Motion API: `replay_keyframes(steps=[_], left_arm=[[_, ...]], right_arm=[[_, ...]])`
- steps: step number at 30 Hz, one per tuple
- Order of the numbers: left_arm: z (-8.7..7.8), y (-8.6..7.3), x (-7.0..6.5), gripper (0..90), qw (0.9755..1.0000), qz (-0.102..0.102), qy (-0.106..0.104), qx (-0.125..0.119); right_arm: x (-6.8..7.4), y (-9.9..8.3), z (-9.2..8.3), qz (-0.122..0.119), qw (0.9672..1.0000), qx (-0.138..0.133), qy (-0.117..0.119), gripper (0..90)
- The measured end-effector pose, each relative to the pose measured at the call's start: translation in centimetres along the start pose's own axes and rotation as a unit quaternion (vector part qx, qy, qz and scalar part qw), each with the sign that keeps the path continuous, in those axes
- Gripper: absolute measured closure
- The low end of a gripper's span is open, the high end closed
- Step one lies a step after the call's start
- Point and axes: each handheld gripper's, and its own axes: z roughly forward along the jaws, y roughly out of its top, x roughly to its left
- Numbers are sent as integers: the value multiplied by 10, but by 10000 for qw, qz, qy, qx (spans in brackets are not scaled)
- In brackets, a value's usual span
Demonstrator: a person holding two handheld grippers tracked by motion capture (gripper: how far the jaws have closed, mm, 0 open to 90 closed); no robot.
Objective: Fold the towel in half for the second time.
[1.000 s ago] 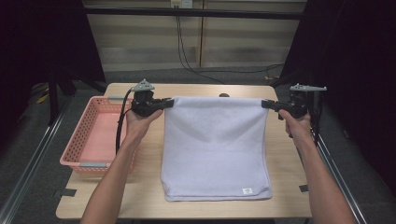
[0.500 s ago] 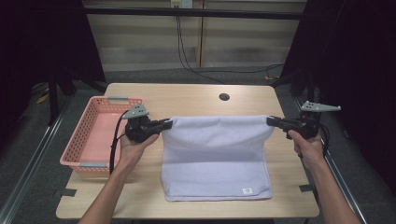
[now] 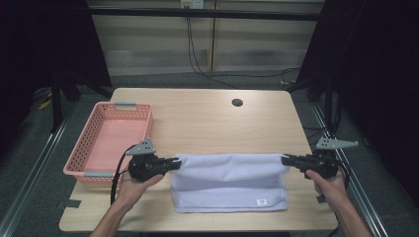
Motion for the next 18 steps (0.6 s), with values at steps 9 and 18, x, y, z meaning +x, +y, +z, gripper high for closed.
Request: replay_keyframes(steps=[9,18], left_arm=[[1,-40,-12,810,9983,-61,-119,562],[-11,-48,-27,787,9973,59,-283,675]], right_arm=[[17,-41,0,-36,9978,656,34,769],[30,-68,-19,-73,9963,842,145,689]])
